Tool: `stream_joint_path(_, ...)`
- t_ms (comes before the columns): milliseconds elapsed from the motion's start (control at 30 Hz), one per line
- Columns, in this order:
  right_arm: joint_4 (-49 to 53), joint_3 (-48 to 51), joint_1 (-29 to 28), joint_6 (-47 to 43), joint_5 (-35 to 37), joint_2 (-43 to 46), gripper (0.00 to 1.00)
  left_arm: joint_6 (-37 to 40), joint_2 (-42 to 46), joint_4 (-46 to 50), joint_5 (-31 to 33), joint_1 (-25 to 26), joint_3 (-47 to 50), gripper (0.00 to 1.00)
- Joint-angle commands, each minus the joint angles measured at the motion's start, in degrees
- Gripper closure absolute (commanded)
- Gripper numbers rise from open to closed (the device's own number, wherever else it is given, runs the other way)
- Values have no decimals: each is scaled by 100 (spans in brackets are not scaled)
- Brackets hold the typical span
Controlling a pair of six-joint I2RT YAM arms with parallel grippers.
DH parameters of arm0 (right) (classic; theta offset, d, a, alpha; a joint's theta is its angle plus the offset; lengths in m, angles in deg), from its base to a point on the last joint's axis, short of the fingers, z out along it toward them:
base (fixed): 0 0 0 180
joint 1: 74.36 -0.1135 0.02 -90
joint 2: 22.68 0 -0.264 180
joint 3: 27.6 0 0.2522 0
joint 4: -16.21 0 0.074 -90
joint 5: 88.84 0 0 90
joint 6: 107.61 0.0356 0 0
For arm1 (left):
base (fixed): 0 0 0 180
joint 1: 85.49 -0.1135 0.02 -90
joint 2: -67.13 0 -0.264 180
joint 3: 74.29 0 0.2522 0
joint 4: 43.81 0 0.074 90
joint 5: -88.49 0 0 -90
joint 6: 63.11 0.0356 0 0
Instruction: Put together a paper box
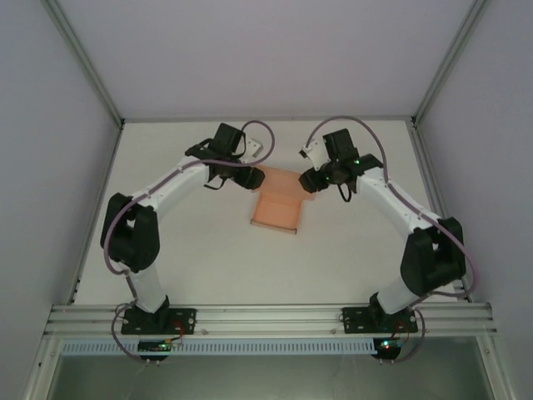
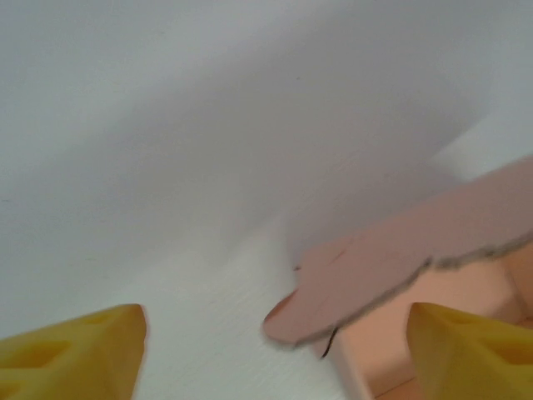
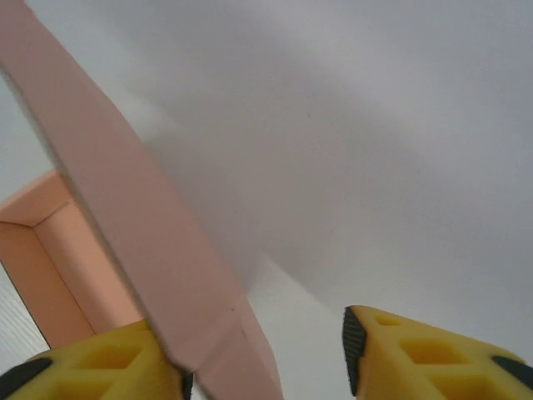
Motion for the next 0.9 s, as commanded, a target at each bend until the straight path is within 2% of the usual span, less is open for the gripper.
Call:
stream_joint_path(0, 697, -362, 24, -238, -39, -201, 51, 186, -223, 343, -401, 1, -346, 47)
stream_joint_path(67, 749, -426, 19, -244, -60, -326, 51, 163, -309, 361, -520, 9, -427, 60)
stream_joint_path(100, 805, -455, 24, -244, -88, -401, 52, 143, -347, 379, -556, 7, -458, 62)
stream_joint_path(200, 994, -584, 16, -242, 12, -593, 65, 106, -384, 407, -621, 13, -481, 75)
stream_joint_path(233, 1061, -632, 15, -246, 25, -646, 70, 84, -380, 396, -644, 10, -468, 75)
stream_joint_path(400, 1095, -750, -79, -161, 386, -716, 88, -111, -372, 350, -730, 16, -414, 100)
stream_joint_path(500, 979, -789, -175, 208, 727, -660, 94, -339, -306, 199, -688, 18, -340, 100)
stream_joint_path(567, 772, -784, -249, 689, 990, -584, 94, -572, -257, 91, -601, 11, -286, 100)
stream_joint_path(700, 69, -574, -470, 2453, 1547, -370, 95, -1441, -160, -448, -490, 21, -104, 100)
stream_joint_path(867, -899, -294, -895, 3913, 2183, -344, 96, -2280, -221, -1114, -639, 46, 3, 100)
